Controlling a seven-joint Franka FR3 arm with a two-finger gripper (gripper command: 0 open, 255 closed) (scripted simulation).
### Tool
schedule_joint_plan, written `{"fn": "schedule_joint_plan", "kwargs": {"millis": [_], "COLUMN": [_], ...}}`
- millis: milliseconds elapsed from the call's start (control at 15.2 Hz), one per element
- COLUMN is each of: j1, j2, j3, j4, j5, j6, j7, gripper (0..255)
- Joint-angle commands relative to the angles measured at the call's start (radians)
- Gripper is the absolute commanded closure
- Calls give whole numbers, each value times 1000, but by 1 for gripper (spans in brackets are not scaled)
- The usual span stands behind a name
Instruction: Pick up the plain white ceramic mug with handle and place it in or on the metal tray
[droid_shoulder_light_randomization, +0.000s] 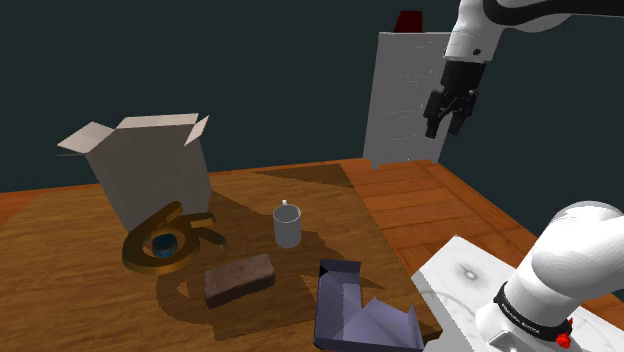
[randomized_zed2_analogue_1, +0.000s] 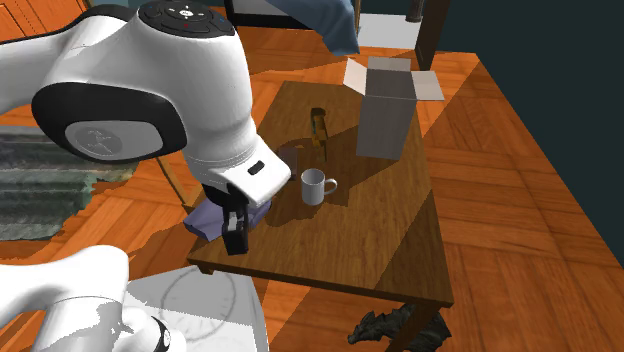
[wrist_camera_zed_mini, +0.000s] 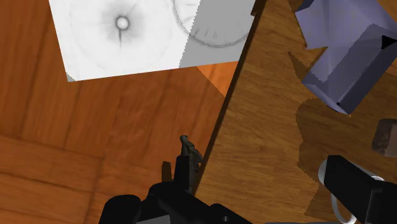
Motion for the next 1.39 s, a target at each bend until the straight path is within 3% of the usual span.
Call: {"fn": "schedule_joint_plan", "kwargs": {"millis": [0, 726, 1320], "j1": [0, 42, 49], "j2": [0, 181, 448], "j3": [0, 229, 407], "j4": [0, -39, 55], "j5": [0, 89, 56], "j6": [0, 272, 474], "j7": [0, 244, 464], "gripper": [0, 0, 0]}}
